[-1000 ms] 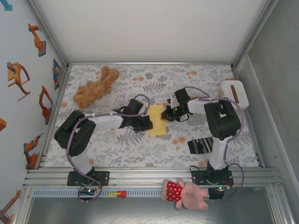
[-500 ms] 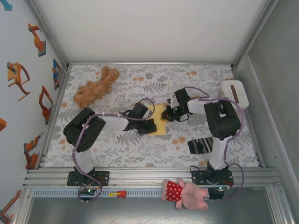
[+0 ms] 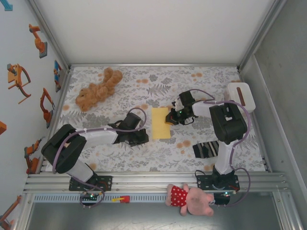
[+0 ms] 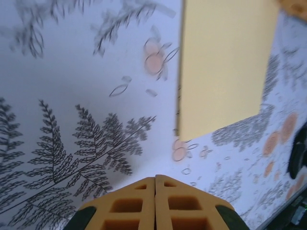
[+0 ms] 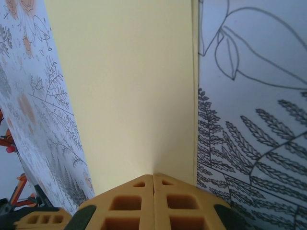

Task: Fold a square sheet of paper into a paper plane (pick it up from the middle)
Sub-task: First fold the square sheet of paper in half at the center of the table.

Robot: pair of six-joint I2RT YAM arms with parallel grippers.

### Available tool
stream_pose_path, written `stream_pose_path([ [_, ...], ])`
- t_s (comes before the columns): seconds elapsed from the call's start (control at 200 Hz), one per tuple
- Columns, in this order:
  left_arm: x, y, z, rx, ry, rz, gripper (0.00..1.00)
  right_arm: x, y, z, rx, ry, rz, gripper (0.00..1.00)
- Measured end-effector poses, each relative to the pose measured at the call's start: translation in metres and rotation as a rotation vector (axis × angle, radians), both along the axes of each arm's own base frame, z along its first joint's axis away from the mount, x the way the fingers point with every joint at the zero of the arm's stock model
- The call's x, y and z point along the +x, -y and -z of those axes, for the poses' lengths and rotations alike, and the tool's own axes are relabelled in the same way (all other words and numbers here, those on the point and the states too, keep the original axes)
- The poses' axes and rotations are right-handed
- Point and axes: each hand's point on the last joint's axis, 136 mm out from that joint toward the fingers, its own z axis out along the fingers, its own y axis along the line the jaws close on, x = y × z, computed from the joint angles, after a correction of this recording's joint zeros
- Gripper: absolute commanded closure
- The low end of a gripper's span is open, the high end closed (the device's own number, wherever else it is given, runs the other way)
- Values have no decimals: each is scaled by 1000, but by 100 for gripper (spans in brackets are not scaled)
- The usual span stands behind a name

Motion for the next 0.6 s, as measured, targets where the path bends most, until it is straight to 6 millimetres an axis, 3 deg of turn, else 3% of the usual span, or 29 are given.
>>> stream_pose_path([
  [0.13, 26, 8, -28, -52, 91, -42, 86, 4, -6, -2, -28, -7, 20, 100],
  [0.235, 45, 12, -37, -86, 126, -80, 82, 12, -18, -3, -38, 3, 31, 100],
  [0.356, 64, 16, -32, -103, 122, -115, 82, 19, -24, -4, -59, 22, 51, 100],
  [0.601, 74, 33, -13, -121, 65, -90, 85, 25, -21, -5, -95, 35, 68, 100],
])
